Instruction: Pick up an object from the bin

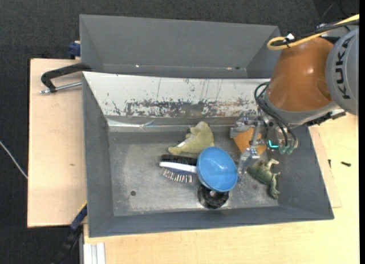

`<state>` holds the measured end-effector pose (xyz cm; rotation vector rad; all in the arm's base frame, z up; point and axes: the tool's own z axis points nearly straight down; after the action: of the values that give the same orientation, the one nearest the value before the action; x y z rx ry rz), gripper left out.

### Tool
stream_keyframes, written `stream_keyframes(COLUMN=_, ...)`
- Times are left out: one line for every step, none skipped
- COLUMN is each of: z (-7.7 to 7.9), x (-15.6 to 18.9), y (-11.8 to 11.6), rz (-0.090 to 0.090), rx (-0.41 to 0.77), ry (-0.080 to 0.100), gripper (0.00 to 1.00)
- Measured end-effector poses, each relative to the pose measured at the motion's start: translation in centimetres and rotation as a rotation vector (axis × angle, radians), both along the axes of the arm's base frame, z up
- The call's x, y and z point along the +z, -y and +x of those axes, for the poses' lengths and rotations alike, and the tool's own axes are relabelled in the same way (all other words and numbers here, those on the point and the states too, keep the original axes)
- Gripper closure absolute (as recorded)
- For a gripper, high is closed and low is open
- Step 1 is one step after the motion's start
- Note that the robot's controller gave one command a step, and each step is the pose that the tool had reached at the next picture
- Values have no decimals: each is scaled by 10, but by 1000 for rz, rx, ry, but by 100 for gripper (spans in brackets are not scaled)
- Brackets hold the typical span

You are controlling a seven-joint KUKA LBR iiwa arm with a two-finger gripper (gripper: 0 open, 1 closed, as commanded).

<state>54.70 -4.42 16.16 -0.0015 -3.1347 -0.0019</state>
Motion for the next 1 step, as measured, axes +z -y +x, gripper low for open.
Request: stream_keyframes(z=-26, x=-71, y=-59, rz=2, rx=373, ry=19, gripper=0)
